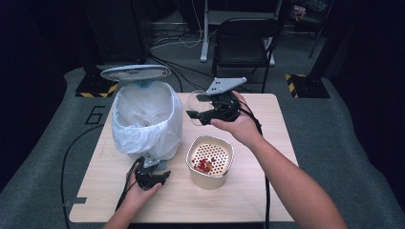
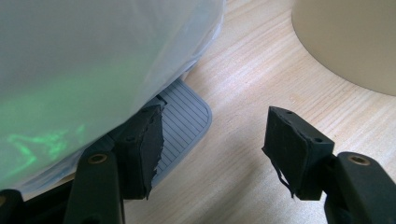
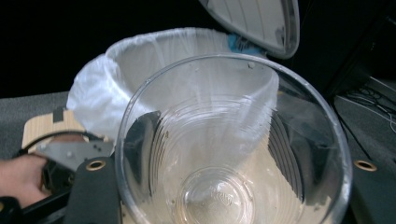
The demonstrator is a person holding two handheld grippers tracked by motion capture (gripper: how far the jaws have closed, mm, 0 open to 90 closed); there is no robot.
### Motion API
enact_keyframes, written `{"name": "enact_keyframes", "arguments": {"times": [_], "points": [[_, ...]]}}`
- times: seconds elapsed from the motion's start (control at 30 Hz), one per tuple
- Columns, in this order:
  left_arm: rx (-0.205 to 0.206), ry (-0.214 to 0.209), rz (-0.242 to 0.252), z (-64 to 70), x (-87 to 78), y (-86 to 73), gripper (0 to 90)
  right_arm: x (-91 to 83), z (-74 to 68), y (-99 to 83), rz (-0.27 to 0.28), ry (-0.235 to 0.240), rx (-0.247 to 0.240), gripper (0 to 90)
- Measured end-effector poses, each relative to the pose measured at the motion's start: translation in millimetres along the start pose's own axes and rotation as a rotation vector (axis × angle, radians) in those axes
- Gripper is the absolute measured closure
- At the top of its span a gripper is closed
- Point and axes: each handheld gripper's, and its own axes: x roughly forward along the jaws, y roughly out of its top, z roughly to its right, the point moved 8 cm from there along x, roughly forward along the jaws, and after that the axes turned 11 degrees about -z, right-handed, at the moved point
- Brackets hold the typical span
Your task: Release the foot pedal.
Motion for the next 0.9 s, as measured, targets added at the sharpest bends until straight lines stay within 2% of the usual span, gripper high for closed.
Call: {"name": "enact_keyframes", "arguments": {"times": [0.07, 0.1, 0.17, 0.2, 0.5, 0.9], "points": [[0.021, 0.002, -0.007, -0.9, -0.5, -0.4, 37.3, 1.0, -0.9, 7.2, -0.004, 0.003, 0.005, 34.8], [0.044, 0.007, -0.012, -2.6, -1.0, -0.3, 37.3, 2.1, -1.8, 11.5, -0.008, 0.008, 0.006, 34.7], [0.007, 0.003, 0.006, -0.6, 0.3, 0.1, 37.3, 4.4, -3.6, 20.1, -0.007, 0.011, 0.002, 34.6], [0.003, 0.001, 0.005, -0.3, 0.3, 0.0, 37.3, 6.0, -4.6, 23.8, -0.010, 0.013, 0.004, 34.5], [0.009, -0.004, 0.001, -0.5, -0.2, -0.2, 37.3, 19.9, -13.9, 55.2, 0.003, 0.043, -0.011, 34.6], [0.009, -0.011, -0.010, -0.6, -1.1, -0.8, 37.3, 58.5, -23.1, 72.0, -0.034, 0.079, 0.000, 34.4]]}}
